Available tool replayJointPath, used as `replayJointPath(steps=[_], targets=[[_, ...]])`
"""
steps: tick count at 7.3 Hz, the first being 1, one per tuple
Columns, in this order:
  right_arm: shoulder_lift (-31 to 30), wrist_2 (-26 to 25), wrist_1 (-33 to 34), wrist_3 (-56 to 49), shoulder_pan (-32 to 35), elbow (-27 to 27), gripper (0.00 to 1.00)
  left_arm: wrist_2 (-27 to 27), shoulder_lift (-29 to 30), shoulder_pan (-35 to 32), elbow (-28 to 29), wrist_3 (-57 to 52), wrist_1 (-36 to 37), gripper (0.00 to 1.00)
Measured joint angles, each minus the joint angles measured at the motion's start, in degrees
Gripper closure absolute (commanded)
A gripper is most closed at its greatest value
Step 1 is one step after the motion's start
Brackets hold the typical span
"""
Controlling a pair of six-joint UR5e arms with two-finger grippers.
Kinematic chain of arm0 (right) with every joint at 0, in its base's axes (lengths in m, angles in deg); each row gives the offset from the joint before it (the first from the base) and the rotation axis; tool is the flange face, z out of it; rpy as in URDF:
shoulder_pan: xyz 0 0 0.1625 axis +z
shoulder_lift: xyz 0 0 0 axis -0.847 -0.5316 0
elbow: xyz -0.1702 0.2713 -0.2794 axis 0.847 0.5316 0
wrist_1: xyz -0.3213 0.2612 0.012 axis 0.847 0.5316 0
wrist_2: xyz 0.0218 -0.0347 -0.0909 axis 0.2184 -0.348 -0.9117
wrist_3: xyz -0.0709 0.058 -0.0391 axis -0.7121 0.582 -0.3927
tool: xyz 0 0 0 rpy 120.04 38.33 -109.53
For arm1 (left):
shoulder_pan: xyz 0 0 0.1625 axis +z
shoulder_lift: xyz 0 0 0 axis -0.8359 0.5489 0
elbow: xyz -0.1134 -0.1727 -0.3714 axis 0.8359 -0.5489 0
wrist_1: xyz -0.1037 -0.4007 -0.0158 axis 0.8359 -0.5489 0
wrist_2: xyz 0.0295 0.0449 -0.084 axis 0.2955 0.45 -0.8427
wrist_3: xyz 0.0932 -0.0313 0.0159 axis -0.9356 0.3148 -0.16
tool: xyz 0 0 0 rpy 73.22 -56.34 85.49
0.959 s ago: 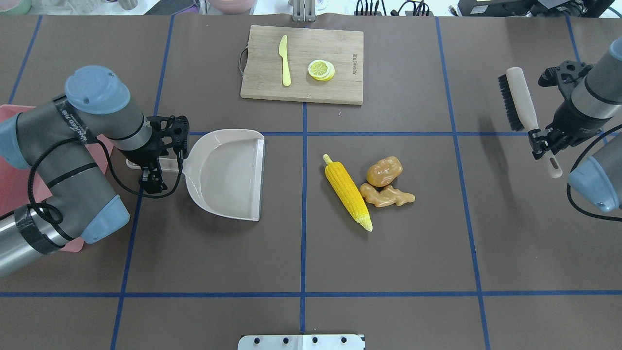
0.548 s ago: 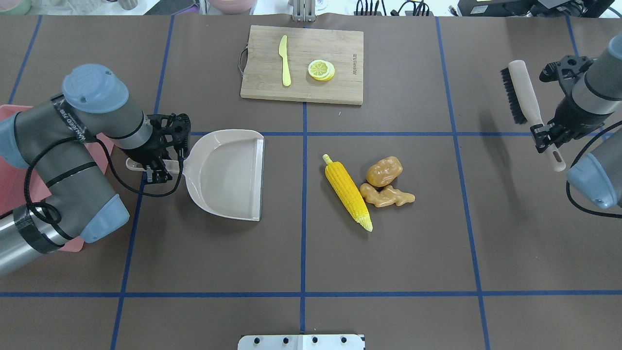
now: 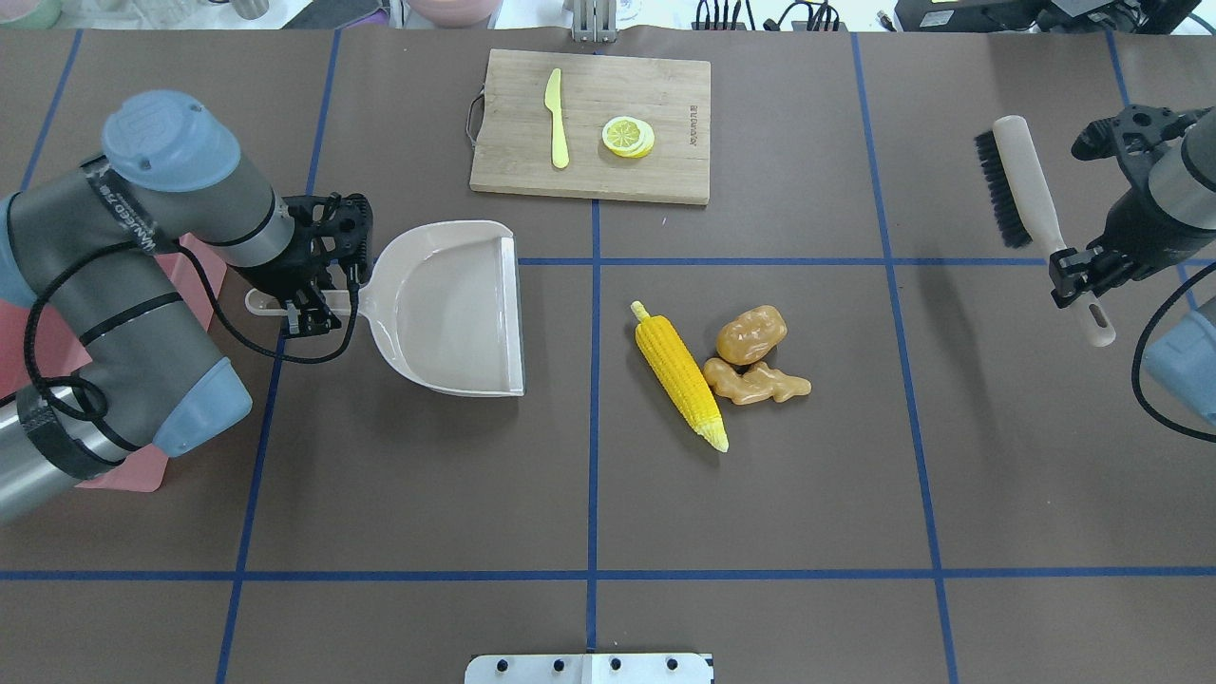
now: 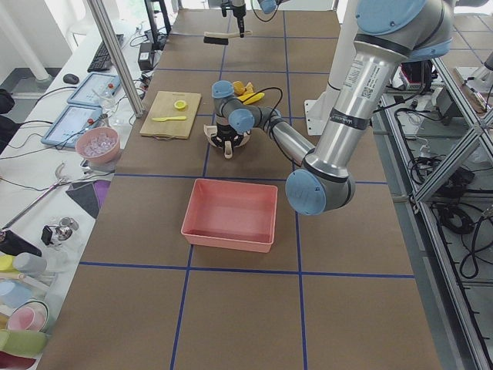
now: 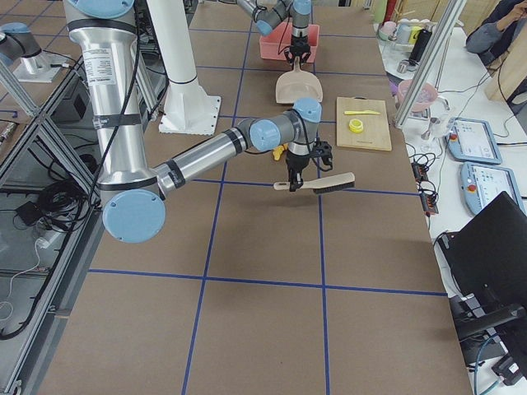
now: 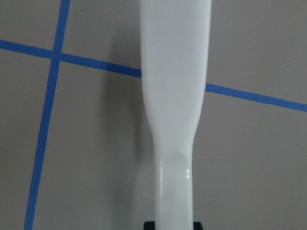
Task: Sweep and dump trash into bin
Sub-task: 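Grasp the white dustpan handle with the left gripper while the right lifts the brush, then slide the dustpan toward the corn with the left gripper while the right carries the brush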
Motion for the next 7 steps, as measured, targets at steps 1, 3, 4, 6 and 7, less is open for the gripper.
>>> replayJointPath(steps=[1,3,4,6,7], targets=[[0.03,2.64,-0.06,3.76,-0.64,-2.78,1.00,0.03,2.50,0.10,0.49,-0.11,2.08,1.00],[0.53,7.49,-0.37,6.37,-3.14,-6.60,1.00,0.21,7.36,1.18,2.65,-0.17,4.67,1.00],[0.33,9.20,-0.40,6.69,-3.47,-7.54,1.00,0.40,8.90,2.58,3.71,-0.16,5.22,1.00],[-1.09,13.09,-0.38,10.29,-3.52,-9.92,1.00,0.72,11.08,5.50,6.02,0.08,5.58,1.00],[-2.23,15.19,-0.63,13.64,-3.50,-11.30,1.00,0.76,12.09,6.53,7.11,0.11,5.61,1.00]])
